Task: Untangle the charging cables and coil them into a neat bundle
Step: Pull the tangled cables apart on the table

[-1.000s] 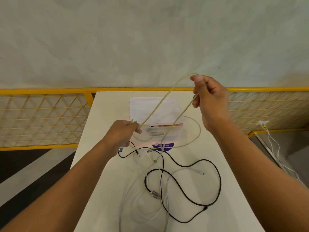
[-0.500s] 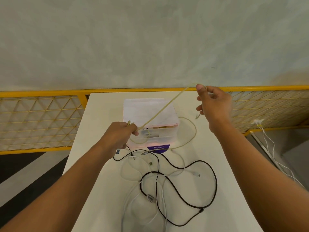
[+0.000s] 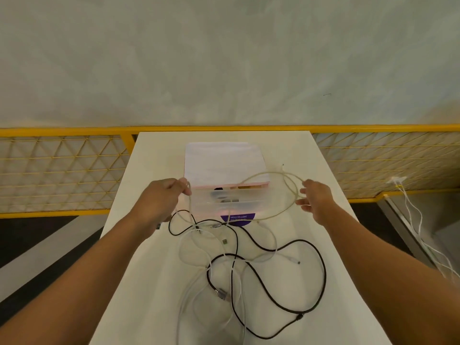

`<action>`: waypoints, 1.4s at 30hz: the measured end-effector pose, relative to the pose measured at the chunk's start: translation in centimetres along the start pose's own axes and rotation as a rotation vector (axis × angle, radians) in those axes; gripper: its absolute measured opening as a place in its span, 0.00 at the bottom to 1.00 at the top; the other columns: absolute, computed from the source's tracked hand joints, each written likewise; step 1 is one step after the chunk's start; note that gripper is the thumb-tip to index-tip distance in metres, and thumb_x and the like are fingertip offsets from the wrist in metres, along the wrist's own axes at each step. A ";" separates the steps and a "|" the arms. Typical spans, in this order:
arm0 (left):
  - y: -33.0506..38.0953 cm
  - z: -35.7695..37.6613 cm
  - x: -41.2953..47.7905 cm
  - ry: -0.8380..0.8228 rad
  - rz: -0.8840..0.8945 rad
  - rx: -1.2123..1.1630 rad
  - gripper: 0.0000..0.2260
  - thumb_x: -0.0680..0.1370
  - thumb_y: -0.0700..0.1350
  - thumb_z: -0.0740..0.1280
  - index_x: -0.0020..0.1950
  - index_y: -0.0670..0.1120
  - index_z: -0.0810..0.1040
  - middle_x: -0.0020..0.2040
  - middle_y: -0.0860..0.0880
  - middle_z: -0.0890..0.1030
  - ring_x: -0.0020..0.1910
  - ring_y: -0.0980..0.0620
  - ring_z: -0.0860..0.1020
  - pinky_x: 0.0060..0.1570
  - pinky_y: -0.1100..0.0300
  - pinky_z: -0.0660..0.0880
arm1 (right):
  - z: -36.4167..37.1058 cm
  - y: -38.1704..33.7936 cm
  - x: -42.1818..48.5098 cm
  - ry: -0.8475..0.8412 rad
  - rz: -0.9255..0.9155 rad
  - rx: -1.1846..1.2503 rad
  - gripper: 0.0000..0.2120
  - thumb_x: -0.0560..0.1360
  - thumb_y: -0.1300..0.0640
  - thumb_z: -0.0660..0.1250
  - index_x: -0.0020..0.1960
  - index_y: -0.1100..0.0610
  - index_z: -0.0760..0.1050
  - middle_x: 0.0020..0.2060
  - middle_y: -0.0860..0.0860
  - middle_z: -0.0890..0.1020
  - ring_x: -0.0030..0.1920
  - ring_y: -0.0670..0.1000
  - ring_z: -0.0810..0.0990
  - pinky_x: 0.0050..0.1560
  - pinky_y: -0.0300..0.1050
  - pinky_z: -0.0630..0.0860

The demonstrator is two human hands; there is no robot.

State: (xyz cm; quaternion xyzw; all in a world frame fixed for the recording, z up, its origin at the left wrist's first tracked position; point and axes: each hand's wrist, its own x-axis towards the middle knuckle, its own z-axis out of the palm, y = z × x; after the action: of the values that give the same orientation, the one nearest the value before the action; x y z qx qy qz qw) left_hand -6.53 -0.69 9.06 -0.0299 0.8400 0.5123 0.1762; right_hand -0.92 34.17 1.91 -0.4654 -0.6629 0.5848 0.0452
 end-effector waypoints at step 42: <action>0.7 -1.4 -1.0 0.109 0.112 -0.133 0.16 0.82 0.50 0.64 0.38 0.44 0.80 0.32 0.49 0.66 0.28 0.50 0.61 0.32 0.58 0.63 | 0.8 -1.0 -3.8 -0.176 -0.507 -0.844 0.14 0.80 0.59 0.66 0.36 0.57 0.79 0.44 0.57 0.85 0.49 0.61 0.84 0.59 0.52 0.77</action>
State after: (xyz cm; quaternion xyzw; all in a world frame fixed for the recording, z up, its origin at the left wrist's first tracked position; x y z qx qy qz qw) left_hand -6.13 -1.77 10.55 -0.0223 0.8128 0.5736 0.0987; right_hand 0.15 31.16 4.33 -0.2161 -0.9353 0.2732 -0.0626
